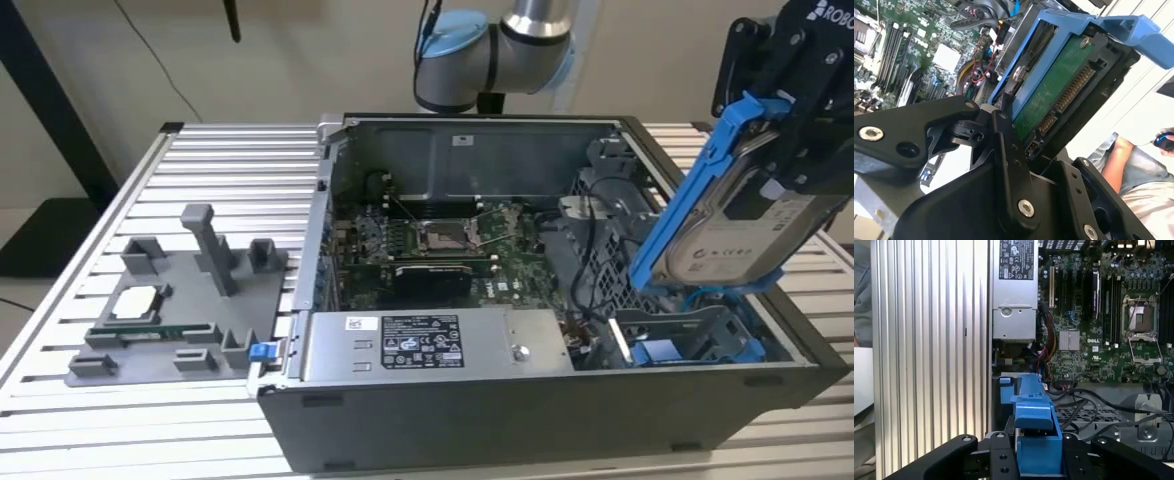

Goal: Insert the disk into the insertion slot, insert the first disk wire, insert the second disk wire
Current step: 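Insert the disk into the insertion slot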

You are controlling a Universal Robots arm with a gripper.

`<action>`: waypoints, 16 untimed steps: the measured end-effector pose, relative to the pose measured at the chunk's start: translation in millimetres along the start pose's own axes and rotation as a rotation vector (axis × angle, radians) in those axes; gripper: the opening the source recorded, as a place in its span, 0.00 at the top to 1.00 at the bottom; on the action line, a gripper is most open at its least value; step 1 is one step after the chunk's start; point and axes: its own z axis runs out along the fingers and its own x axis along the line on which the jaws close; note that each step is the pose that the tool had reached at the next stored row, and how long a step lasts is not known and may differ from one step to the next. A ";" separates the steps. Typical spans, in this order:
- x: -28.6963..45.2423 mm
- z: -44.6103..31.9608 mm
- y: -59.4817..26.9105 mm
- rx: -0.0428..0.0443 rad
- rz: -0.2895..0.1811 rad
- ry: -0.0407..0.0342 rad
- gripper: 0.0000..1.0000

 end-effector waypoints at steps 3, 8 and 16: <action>0.9 1.9 -0.1 0.0000 0.000 0.0001 1.00; 1.8 4.2 -0.2 0.0000 0.000 0.0001 1.00; 2.8 9.0 -0.4 0.0000 0.000 0.0000 1.00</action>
